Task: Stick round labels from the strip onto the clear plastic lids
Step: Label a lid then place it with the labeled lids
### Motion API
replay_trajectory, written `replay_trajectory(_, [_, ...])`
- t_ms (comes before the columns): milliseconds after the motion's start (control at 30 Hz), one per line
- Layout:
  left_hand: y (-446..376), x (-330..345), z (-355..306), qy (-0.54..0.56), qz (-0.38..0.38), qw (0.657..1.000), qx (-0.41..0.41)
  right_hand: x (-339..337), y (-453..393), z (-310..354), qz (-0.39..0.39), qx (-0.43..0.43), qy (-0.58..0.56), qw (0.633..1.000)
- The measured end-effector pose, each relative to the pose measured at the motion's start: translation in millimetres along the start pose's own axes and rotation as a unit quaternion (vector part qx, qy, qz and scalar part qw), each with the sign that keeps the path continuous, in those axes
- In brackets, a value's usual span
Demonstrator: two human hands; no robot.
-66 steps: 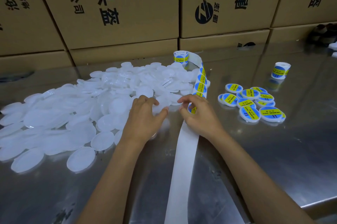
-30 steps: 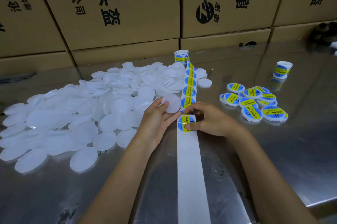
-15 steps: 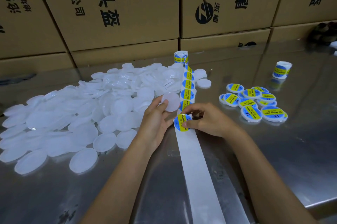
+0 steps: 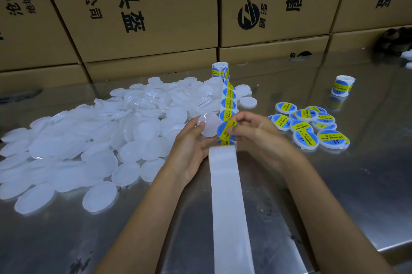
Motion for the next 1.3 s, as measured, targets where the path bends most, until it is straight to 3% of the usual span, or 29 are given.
replay_trajectory(167, [0,-3,5,0.055,-0.004,0.998,-0.037,-1,-2,4,-0.039,0.009,-0.067,0.997])
replay_trajectory(467, [7,12,3,0.106,0.012,0.992,-0.061,17,-3,-1,-0.11,-0.027,0.021,0.993])
replay_trajectory(1300, [9,18,4,0.087,0.028,0.995,-0.048,19,-1,1,-0.14,-0.064,0.071,0.985])
Point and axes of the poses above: each hand's wrist, its own y-axis away from the middle knuckle, its own x-axis out of the palm, z = x × y, the point moved 5 cm from there along -y, towards the middle knuckle, and after that the axes turned 1 degree about -y, right-handed, at the moved point
